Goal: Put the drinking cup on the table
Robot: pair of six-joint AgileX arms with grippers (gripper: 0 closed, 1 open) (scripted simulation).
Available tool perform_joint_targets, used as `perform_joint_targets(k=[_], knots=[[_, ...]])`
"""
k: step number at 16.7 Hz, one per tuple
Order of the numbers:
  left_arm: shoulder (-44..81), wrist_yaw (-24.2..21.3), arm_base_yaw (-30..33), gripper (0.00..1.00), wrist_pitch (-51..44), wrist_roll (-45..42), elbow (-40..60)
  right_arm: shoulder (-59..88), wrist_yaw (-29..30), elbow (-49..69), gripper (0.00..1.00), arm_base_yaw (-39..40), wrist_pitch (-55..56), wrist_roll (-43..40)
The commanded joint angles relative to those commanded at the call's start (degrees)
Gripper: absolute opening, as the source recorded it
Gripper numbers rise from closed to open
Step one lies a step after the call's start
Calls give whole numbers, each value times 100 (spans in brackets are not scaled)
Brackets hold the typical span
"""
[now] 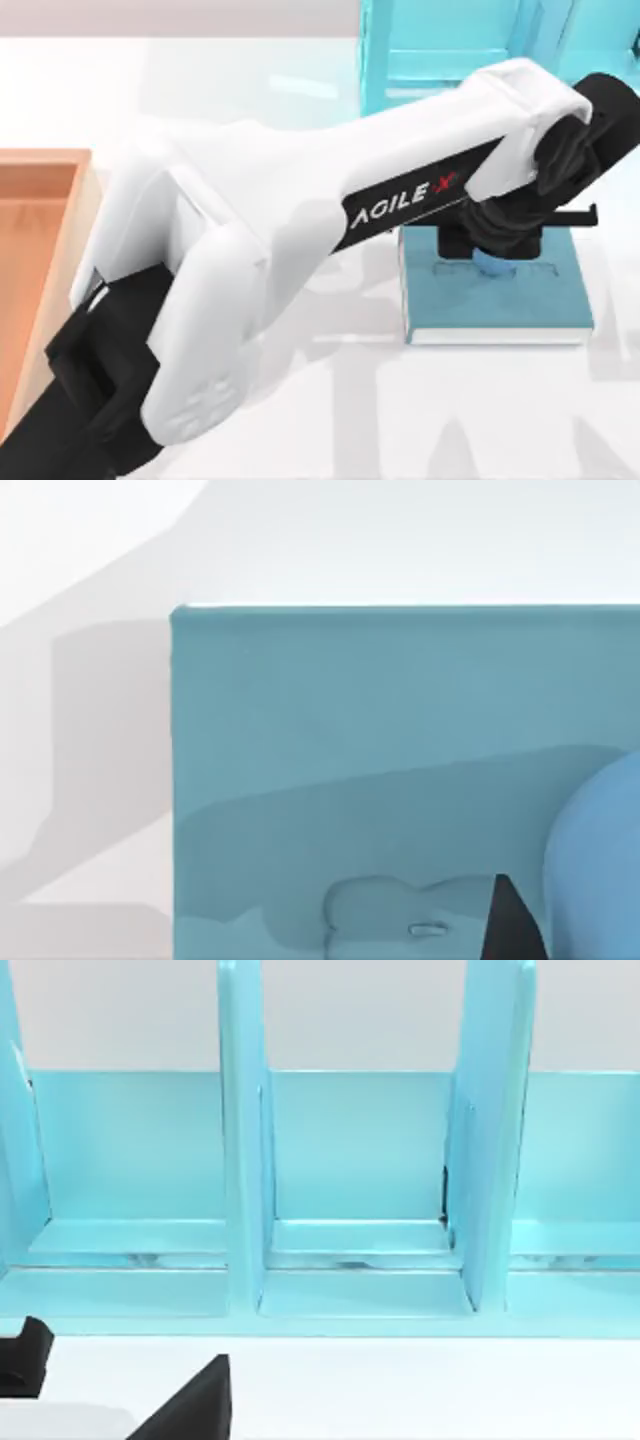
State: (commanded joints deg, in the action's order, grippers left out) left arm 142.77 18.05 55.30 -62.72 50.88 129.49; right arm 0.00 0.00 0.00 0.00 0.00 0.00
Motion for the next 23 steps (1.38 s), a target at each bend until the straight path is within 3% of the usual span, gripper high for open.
perform_joint_targets(k=[10, 18, 23], knots=[[-13, -1, 23, 0, -19, -3, 27, 0, 0, 0, 100, 0, 0, 0], [251, -3, 27, 0, -1229, 8, 1537, 0, 0, 0, 100, 0, 0, 0], [294, -3, 29, 0, -1414, 3, 1730, 0, 0, 0, 100, 0, 0, 0]])
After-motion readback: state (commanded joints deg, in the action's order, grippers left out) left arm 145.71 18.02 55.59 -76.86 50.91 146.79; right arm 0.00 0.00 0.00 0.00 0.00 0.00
